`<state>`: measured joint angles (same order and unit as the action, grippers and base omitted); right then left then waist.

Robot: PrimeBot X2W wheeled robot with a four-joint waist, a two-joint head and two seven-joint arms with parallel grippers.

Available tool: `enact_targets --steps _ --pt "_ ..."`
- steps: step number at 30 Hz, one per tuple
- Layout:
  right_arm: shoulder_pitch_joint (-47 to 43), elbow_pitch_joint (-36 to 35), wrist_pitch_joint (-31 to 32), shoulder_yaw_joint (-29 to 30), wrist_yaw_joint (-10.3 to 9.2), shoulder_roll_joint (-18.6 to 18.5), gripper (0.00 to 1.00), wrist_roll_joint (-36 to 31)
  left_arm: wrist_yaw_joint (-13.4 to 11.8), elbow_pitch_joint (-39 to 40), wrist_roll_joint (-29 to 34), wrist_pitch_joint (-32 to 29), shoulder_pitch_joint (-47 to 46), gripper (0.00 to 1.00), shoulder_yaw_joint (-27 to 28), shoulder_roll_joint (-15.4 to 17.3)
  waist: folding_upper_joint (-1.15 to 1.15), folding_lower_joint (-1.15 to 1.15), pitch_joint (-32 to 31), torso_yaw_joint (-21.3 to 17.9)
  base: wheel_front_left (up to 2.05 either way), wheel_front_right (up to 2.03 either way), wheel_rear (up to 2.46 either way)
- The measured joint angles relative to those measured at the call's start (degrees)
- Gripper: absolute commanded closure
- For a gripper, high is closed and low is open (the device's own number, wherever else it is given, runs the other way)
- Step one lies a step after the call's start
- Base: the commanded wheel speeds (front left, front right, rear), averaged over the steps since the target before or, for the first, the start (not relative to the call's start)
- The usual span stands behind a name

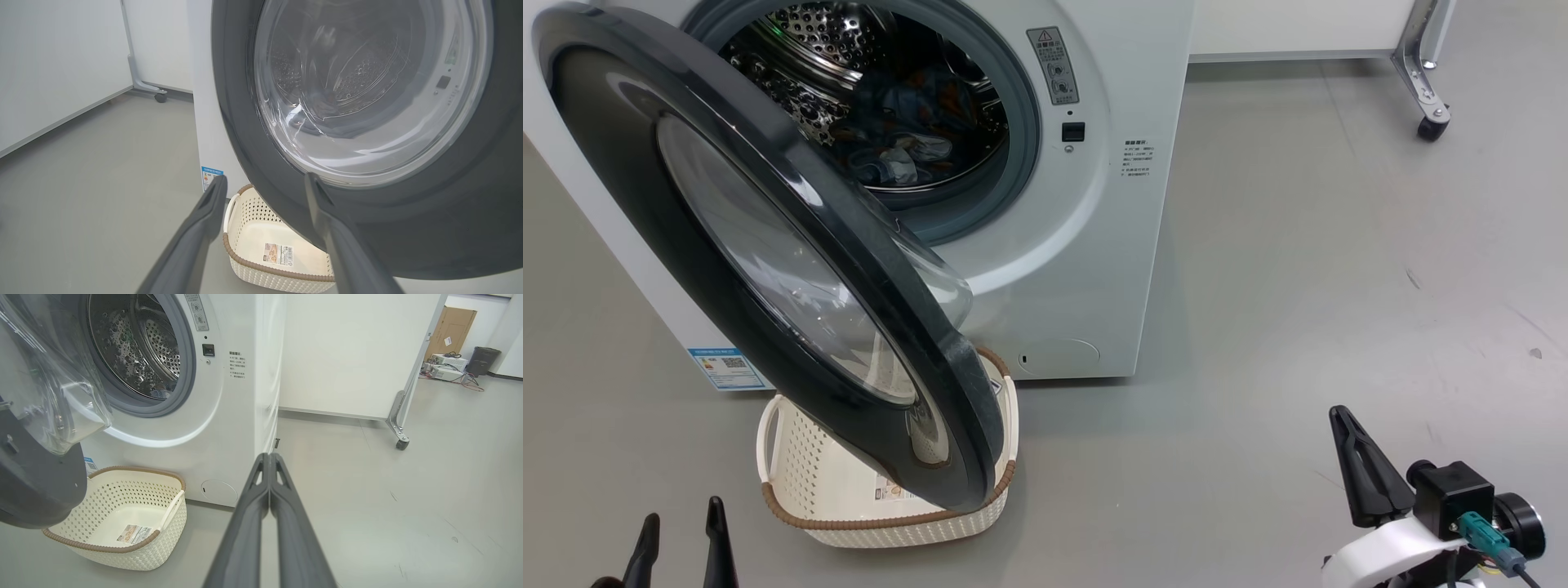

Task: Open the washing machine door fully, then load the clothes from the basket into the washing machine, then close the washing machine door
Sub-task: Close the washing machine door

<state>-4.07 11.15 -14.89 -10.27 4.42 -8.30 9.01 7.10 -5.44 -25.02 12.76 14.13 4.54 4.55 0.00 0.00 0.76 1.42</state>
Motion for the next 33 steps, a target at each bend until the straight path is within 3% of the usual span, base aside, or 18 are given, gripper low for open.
enact_targets --steps 5,16,25,33 --pt "0.51 -1.68 0.0 0.05 0.22 1.85 1.0 0.0 0.0 -1.69 0.54 0.49 -0.04 0.0 -0.7 -0.11 0.0 0.0 -0.38 0.08 0.0 0.0 0.0" --pt "10.85 -14.01 0.0 -3.99 1.71 3.44 1.0 -0.78 0.01 -4.31 1.05 1.01 -1.07 0.0 -3.11 -0.58 0.0 0.0 -1.24 0.92 0.0 0.0 0.0" --pt "20.58 -21.94 -0.03 -15.48 2.59 4.65 1.0 -1.07 0.01 -6.25 1.87 1.45 -2.0 0.0 -5.55 -0.9 0.0 0.0 -1.99 2.93 0.0 0.0 0.0" --pt "21.9 -17.72 -0.07 -31.56 2.61 4.72 1.0 3.09 0.01 -6.99 1.91 1.49 -3.77 0.0 -8.57 -1.1 0.0 0.0 -2.26 5.67 0.0 0.0 0.0"
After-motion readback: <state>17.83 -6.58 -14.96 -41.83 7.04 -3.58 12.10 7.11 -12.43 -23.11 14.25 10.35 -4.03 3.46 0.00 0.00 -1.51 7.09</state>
